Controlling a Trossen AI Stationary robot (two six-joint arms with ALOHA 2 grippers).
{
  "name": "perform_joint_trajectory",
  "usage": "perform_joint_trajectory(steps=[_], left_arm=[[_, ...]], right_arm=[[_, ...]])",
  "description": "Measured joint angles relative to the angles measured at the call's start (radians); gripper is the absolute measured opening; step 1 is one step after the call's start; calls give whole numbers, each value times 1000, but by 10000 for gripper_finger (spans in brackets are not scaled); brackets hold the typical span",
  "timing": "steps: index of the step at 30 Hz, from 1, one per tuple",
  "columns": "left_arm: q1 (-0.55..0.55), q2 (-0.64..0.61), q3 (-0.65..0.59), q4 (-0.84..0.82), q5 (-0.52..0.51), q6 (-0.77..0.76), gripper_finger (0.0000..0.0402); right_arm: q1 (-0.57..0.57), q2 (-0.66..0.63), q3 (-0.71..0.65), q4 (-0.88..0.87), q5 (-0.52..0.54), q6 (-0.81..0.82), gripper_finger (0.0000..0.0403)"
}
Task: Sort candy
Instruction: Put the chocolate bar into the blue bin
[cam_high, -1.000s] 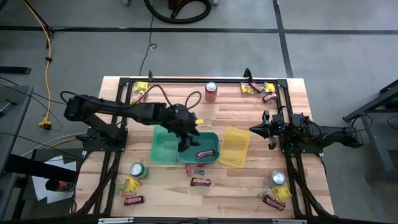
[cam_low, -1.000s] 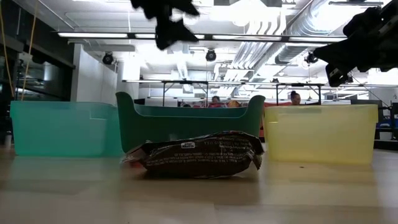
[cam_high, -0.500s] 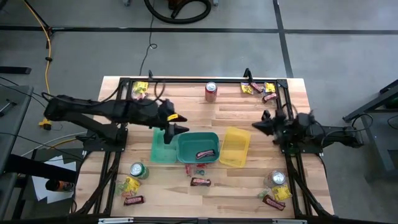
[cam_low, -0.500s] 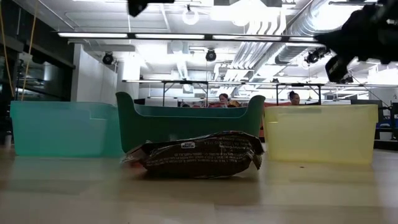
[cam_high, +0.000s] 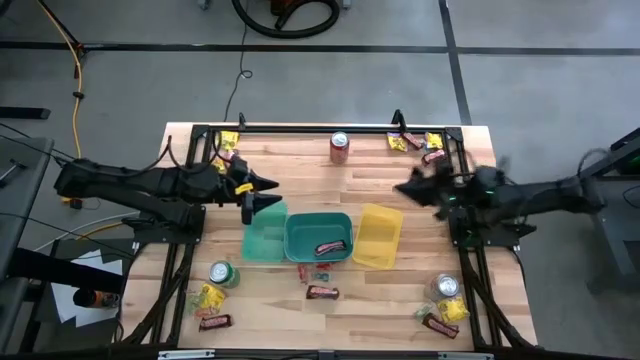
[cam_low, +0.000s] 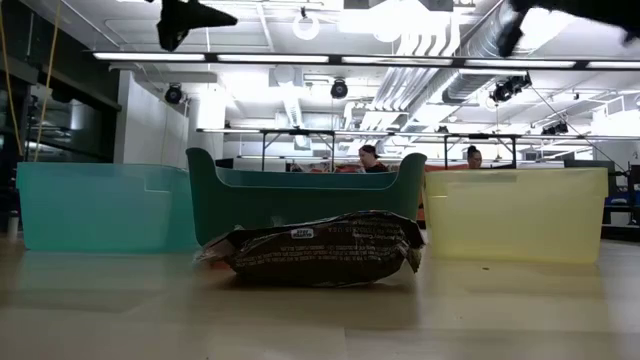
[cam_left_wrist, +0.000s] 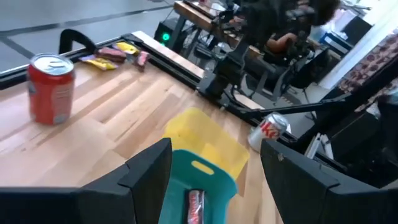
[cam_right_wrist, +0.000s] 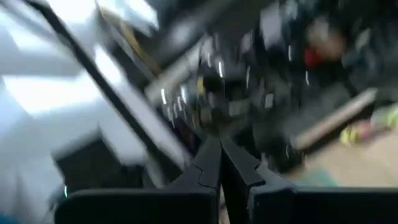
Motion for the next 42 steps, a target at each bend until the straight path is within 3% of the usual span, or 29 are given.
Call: perform_joint_trajectory(steps=[7,13,18,22,31,35,42], left_arm=[[5,-52,0,-27,104,104,234],[5,-89,0,-109,113,211,234],[5,-101,0,-114,104,236,234],[5,-101,0,-117,83,237,234],[5,-100,0,-117,-31,236,234],[5,-100,0,-117,-42,236,234],[5,-100,0,-117,-54,208,234]], right_arm=[[84,457,439,-493,-175,64,13],[191,728,810,-923,-272,63,82],[265,906,991,-1154,-270,-60,137],[307,1021,1034,-1158,-268,-192,156],[349,1244,1028,-1158,-267,-463,158],[366,1310,1028,-1138,-255,-459,158],[415,1364,1028,-1035,-108,-342,158]])
